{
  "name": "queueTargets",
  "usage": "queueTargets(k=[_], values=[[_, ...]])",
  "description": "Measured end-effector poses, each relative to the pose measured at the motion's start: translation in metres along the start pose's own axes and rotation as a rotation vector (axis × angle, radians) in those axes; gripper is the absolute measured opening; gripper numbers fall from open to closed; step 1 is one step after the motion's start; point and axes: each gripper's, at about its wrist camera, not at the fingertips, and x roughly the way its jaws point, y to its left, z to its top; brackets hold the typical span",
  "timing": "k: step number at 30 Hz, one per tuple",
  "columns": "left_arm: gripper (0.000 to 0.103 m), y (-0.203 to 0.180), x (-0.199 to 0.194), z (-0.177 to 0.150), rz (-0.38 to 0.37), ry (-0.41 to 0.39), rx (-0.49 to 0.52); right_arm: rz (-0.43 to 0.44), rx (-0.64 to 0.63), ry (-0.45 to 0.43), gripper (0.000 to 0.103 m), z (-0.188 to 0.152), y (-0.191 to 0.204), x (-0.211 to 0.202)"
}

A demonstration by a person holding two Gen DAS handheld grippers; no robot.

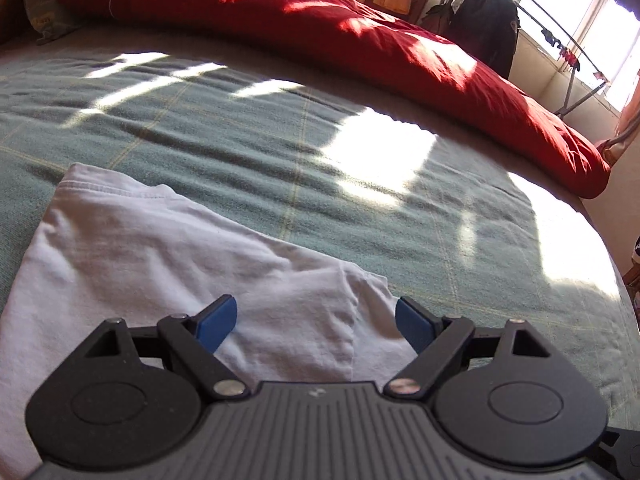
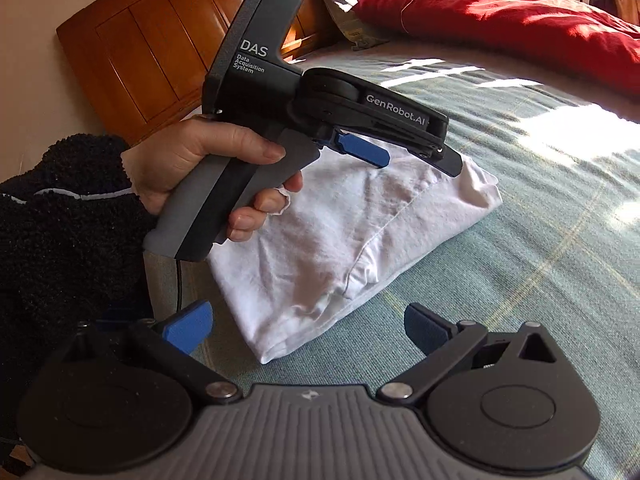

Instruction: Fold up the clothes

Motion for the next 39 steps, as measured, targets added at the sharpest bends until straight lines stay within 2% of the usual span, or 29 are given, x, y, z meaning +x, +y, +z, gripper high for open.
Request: queueTargets(k=[6, 9, 11, 15, 17, 20, 22, 25, 30, 35, 39], values=[[0.088, -0.01, -0.06, -0.015, 0.005, -0.104, 0.024, -0.006, 0.029, -0.02, 0.103, -0.005, -0.008, -0.014], [0.092, -0.012, -0.082, -0.04, 0.038, -0.123, 0.023, 0.004, 0.059, -0.035, 0.103, -0.009, -0.012, -0.021], [0.092, -0.014, -0.087, -0.057, 0.058, -0.123, 0.021, 0.004, 0.075, -0.04, 0.103, -0.011, -0.013, -0.024], [0.092, -0.013, -0.079, -0.079, 0.04, -0.092, 0.003, 0.0, 0.091, -0.026, 0.103, -0.019, -0.009, -0.03], [0.092, -0.017, -0.076, -0.082, 0.095, -0.069, 0.006, -0.009, 0.09, -0.025, 0.103, -0.022, -0.005, -0.035], [0.092, -0.032, -0.099, -0.087, 0.176, -0.128, 0.066, -0.024, 0.068, -0.046, 0.103, -0.026, 0.005, -0.052], [0.099, -0.037, -0.115, -0.095, 0.155, -0.165, 0.042, -0.029, 0.064, -0.062, 0.103, -0.029, 0.009, -0.063], [0.101, -0.041, -0.134, -0.11, 0.118, -0.205, -0.014, -0.033, 0.08, -0.082, 0.103, -0.035, 0.012, -0.08], [0.101, -0.045, -0.119, -0.141, 0.134, -0.134, -0.045, -0.022, 0.106, -0.092, 0.103, -0.05, 0.017, -0.101], [0.101, -0.038, -0.103, -0.15, 0.128, -0.118, -0.1, -0.036, 0.116, -0.111, 0.103, -0.059, 0.021, -0.12], [0.101, -0.05, -0.122, -0.153, 0.162, -0.169, -0.08, -0.058, 0.11, -0.128, 0.103, -0.063, 0.024, -0.133]])
